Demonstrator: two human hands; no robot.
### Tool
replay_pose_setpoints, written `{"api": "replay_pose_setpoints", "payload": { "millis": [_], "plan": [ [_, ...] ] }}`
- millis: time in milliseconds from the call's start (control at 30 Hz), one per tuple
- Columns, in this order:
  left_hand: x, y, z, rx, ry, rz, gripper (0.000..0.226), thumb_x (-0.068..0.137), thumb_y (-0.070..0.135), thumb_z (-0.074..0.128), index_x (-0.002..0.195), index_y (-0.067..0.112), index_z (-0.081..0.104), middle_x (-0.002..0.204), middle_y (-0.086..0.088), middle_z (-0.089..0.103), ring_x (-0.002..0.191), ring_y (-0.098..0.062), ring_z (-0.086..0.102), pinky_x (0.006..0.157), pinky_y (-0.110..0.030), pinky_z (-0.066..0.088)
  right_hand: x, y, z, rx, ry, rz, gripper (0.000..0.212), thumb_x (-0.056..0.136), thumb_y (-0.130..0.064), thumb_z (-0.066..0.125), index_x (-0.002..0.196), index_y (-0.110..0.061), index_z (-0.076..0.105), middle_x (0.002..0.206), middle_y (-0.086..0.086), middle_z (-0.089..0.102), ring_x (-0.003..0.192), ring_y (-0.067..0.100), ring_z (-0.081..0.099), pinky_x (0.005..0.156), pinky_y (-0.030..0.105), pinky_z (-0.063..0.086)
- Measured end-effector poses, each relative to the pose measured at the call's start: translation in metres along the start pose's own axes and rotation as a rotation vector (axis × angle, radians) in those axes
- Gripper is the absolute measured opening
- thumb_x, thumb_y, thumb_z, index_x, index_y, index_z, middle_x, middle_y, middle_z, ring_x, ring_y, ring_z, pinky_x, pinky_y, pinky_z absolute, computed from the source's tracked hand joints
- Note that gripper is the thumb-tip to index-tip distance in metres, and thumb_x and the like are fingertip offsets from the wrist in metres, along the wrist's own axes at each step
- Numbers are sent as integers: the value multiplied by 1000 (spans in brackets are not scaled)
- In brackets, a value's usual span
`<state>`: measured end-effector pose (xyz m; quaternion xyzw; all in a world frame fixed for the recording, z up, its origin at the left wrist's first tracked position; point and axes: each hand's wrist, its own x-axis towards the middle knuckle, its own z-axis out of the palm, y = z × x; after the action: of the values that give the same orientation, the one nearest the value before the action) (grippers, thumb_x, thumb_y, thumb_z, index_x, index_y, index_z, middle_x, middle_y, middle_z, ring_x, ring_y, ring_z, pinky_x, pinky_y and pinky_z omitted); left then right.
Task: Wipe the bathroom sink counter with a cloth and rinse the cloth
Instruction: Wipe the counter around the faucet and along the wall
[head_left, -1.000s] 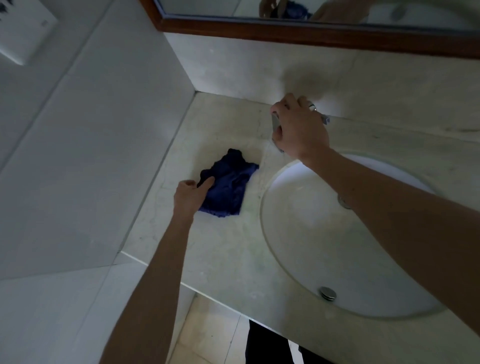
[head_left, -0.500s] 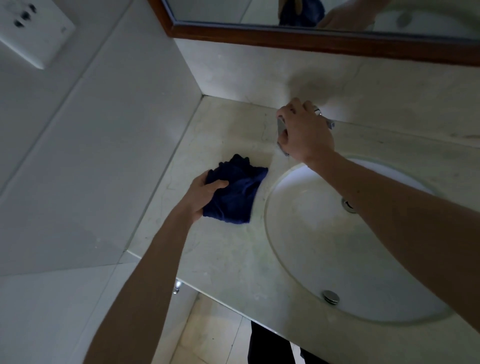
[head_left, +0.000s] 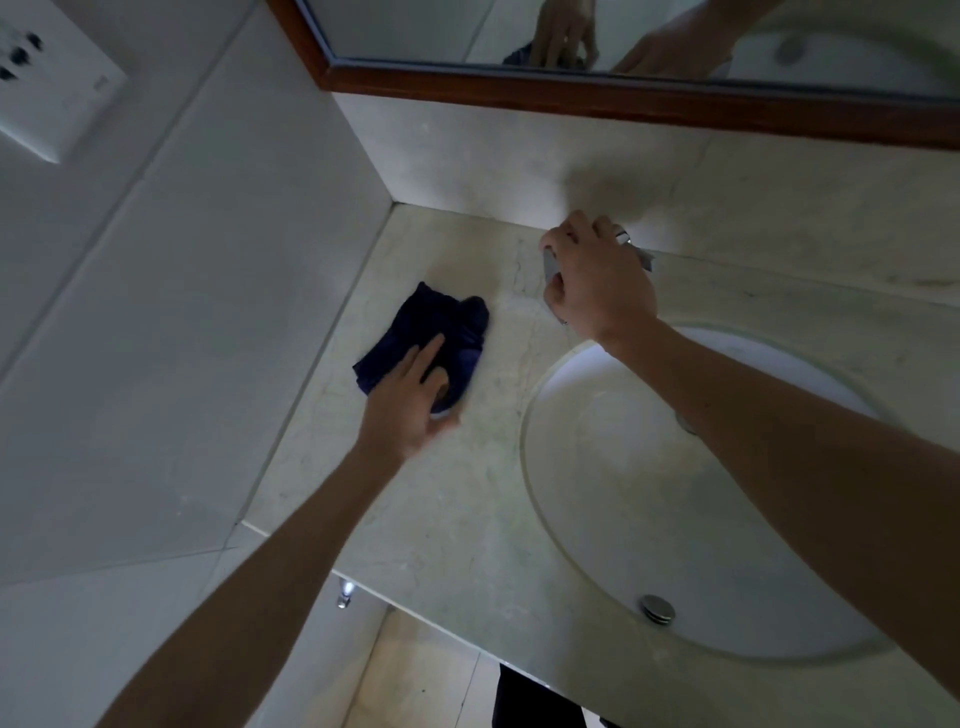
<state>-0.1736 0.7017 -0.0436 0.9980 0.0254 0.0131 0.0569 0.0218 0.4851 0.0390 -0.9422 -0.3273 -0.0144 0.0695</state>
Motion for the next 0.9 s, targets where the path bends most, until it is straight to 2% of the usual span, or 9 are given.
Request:
{"api": "replay_pose_setpoints", "payload": {
  "millis": [67, 133, 200, 333, 467, 600, 700, 767, 900],
  "plan": [
    [-16, 4, 11, -70, 49, 34, 43, 86, 48, 73, 102, 8, 68, 156, -15, 41, 138, -38, 47, 107, -52, 45, 0, 0, 0, -11, 4, 1, 35, 90, -23, 56, 123, -13, 54, 124, 11, 48, 116, 32, 47, 63, 36, 33],
    [-22, 6, 9, -104, 141, -2, 36, 90, 40, 71, 107, 9, 69, 151, -14, 46, 131, -35, 52, 104, -50, 47, 0, 0, 1, -7, 4, 1, 34, 90, -22, 55, 122, -13, 54, 123, 11, 48, 116, 32, 47, 62, 36, 34],
    [-12, 5, 1, -133, 211, -195, 37, 93, 36, 65, 120, 10, 63, 147, -12, 48, 123, -33, 54, 98, -48, 50, 0, 0, 1, 9, 4, 3, 33, 90, -21, 56, 122, -12, 54, 123, 11, 48, 116, 32, 46, 62, 36, 36],
    [36, 1, -6, -182, 37, -609, 91, 83, 72, 57, 146, 11, 37, 149, -14, 42, 131, -39, 44, 106, -52, 41, 0, 0, 1, 24, 11, 10, 33, 89, -19, 57, 121, -11, 55, 123, 12, 49, 116, 32, 46, 63, 36, 35],
    [48, 20, 15, -50, -128, -582, 133, 59, 101, 32, 155, 9, 25, 156, -22, 33, 139, -42, 37, 115, -53, 31, 0, -1, 0, 21, 16, 11, 33, 88, -19, 57, 121, -11, 55, 123, 12, 49, 115, 32, 47, 62, 36, 35],
    [44, 14, 15, -206, -73, -614, 115, 72, 91, 40, 157, 14, 27, 161, -18, 27, 144, -39, 30, 118, -52, 26, 0, 0, 1, 21, 10, 12, 33, 90, -21, 56, 122, -12, 54, 124, 11, 48, 116, 31, 46, 62, 36, 35],
    [39, 0, 8, -503, 90, -597, 79, 93, 63, 52, 151, 9, 40, 156, -16, 34, 141, -36, 36, 118, -49, 32, 0, 0, 2, 10, 14, 10, 33, 90, -21, 56, 121, -12, 54, 123, 11, 48, 116, 31, 46, 64, 37, 36],
    [30, -6, 8, -423, 109, -518, 65, 94, 45, 65, 146, 10, 47, 151, -13, 38, 136, -34, 37, 114, -51, 36, 0, 0, 2, 6, 12, 9, 33, 90, -22, 56, 121, -12, 54, 123, 11, 48, 116, 31, 46, 63, 37, 36],
    [25, -12, 7, -257, -107, -437, 92, 80, 52, 77, 153, 15, 37, 155, -11, 34, 138, -36, 33, 113, -49, 37, 1, 0, 4, 16, 11, 15, 32, 90, -22, 56, 121, -13, 53, 124, 10, 46, 117, 30, 45, 62, 37, 36]
  ]
}}
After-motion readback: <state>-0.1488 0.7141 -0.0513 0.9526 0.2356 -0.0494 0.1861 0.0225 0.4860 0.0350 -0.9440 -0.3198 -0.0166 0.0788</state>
